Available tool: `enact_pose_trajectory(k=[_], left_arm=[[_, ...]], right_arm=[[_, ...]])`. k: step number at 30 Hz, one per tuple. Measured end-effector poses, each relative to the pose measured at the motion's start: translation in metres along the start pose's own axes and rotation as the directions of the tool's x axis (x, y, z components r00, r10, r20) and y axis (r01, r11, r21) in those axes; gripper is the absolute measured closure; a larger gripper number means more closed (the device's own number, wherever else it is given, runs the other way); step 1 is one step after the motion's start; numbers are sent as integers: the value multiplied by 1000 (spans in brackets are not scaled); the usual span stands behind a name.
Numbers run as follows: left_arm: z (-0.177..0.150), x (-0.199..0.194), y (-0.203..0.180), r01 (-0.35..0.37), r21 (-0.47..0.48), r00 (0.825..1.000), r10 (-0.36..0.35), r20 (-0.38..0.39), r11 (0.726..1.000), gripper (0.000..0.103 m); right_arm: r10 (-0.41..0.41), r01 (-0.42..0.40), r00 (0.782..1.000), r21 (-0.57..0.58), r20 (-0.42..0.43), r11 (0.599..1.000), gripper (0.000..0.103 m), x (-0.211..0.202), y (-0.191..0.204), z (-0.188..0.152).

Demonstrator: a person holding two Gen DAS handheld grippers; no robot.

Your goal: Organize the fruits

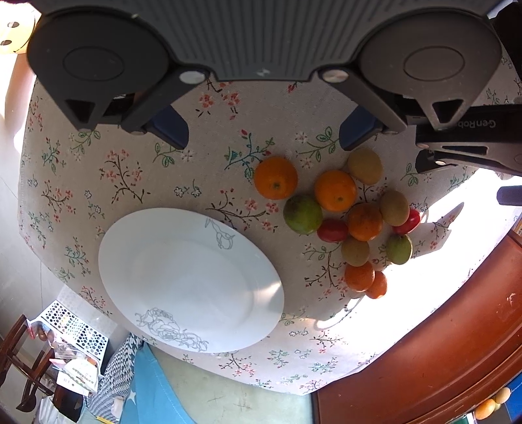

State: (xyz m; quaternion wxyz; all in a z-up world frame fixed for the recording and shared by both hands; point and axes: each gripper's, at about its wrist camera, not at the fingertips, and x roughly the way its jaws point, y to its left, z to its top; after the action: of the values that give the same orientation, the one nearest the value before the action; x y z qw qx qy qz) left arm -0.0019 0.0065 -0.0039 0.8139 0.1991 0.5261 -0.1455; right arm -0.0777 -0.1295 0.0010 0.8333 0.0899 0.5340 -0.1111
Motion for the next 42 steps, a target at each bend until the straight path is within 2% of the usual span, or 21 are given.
enact_pose_trajectory(k=[12, 24, 31, 35, 42], left_arm=[[-1, -2, 6, 43, -21, 999, -43, -2, 999, 1], [-5, -8, 6, 87, -14, 996, -87, 6, 996, 1], [-16, -11, 2, 101, -28, 995, -100, 4, 995, 1], [-24, -9, 1, 96, -42, 995, -96, -5, 994, 1], [-40, -3, 2, 90, -91, 995, -94, -42, 992, 1]], right_arm=[[77, -77, 997, -7, 28, 997, 8, -3, -3, -1], [147, -147, 987, 0, 61, 989, 9, -13, -28, -12], [127, -126, 990, -22, 53, 992, 10, -13, -28, -16], [76, -76, 997, -50, -3, 996, 10, -3, -23, -20], [57, -60, 997, -55, -48, 997, 10, 5, -21, -33]])
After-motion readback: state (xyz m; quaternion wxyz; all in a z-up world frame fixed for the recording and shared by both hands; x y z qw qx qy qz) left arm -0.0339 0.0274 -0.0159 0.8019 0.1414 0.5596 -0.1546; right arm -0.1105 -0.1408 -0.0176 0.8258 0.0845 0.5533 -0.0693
